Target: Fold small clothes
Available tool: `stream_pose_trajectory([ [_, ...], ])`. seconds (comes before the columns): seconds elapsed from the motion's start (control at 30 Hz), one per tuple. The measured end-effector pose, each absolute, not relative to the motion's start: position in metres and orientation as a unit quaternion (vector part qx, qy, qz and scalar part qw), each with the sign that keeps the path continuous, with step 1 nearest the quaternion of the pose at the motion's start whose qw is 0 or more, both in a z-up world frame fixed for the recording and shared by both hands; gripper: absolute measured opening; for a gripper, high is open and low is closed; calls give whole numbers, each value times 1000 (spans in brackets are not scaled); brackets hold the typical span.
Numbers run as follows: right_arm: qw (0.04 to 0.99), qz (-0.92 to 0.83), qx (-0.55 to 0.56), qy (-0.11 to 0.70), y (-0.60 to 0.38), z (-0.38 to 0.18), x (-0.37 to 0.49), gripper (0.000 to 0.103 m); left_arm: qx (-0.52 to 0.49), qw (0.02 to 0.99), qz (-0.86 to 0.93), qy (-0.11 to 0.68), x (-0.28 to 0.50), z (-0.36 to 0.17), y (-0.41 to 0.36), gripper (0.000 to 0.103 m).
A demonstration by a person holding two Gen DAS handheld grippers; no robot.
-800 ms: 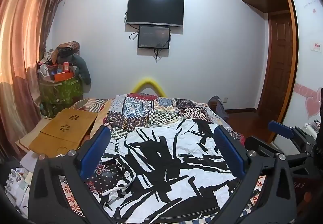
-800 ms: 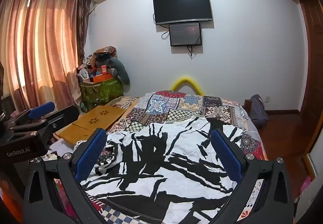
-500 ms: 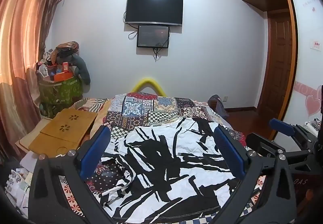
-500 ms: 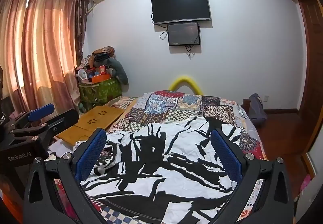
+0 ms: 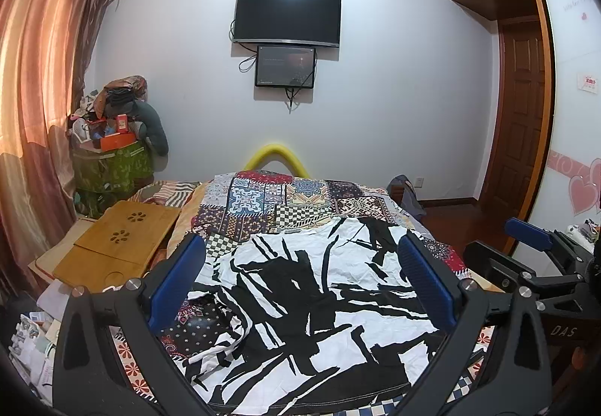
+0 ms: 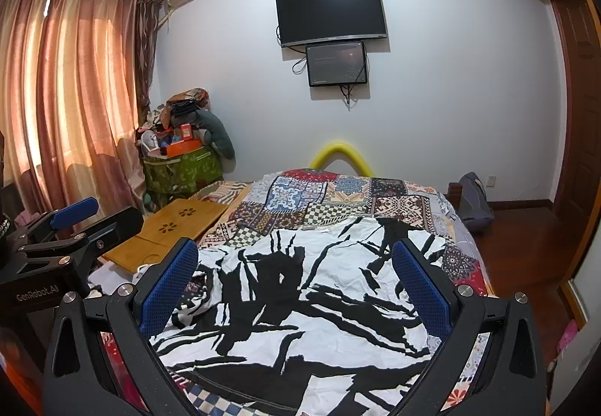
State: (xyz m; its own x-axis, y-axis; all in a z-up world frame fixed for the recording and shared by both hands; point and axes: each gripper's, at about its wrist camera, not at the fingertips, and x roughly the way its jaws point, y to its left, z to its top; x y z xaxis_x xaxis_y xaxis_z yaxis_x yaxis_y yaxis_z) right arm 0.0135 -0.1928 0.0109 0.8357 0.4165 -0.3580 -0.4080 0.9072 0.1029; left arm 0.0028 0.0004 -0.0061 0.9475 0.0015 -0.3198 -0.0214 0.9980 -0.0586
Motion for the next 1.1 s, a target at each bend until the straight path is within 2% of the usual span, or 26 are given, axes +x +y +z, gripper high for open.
stream_pose_trajectory([
  [1.1,958,215,11,189,-192,10,13,103,-29,986,11,164,5,-11,-1,103],
])
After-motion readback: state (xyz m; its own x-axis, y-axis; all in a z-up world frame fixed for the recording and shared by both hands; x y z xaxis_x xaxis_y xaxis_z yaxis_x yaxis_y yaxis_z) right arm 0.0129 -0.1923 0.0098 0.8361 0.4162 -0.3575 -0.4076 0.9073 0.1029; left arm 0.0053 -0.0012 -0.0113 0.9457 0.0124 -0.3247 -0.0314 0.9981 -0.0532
